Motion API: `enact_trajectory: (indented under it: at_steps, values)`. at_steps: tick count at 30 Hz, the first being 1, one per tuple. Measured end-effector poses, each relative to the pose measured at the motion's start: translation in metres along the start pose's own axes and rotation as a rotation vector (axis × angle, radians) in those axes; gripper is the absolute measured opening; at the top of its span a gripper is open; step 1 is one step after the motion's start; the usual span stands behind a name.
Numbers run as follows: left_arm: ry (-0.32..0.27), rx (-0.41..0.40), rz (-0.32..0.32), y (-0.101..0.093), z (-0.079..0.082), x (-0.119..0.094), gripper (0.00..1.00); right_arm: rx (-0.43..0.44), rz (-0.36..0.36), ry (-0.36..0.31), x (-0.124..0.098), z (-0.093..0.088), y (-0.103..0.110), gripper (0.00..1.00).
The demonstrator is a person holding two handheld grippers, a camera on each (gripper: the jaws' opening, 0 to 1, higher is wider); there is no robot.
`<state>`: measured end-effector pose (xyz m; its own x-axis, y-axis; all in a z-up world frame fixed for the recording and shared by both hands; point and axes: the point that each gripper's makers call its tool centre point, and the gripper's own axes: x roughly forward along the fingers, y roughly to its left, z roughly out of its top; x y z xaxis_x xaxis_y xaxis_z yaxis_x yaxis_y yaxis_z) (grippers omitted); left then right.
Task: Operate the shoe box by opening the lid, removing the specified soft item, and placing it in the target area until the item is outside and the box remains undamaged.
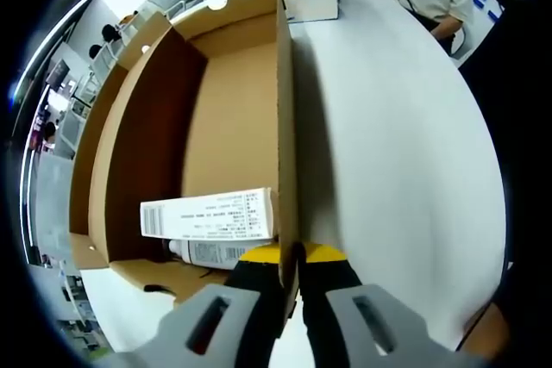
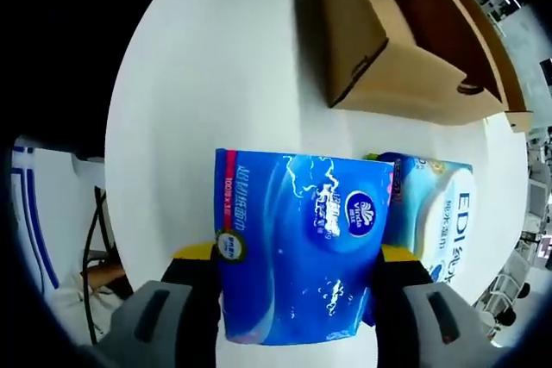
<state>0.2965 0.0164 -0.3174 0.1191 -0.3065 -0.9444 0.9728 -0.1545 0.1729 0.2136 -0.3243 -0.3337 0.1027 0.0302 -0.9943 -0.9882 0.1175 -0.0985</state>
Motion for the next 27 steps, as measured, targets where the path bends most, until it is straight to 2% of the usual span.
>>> enact_trajectory:
  at_steps: [7,16,27]
  values:
    - [0.0,0.0,0.0,0.0,0.0,0.0,0.05,0.005,-0.014,0.008,-0.011,-0.001,0.002,0.67]
    - [0.005,0.003,0.001,-0.001,0.0,0.0,0.05,0.03,-0.008,0.002,-0.012,-0.001,0.002,0.66]
    - [0.008,0.004,0.002,0.0,0.0,0.0,0.05,-0.005,-0.035,0.005,-0.014,0.0,0.0,0.66]
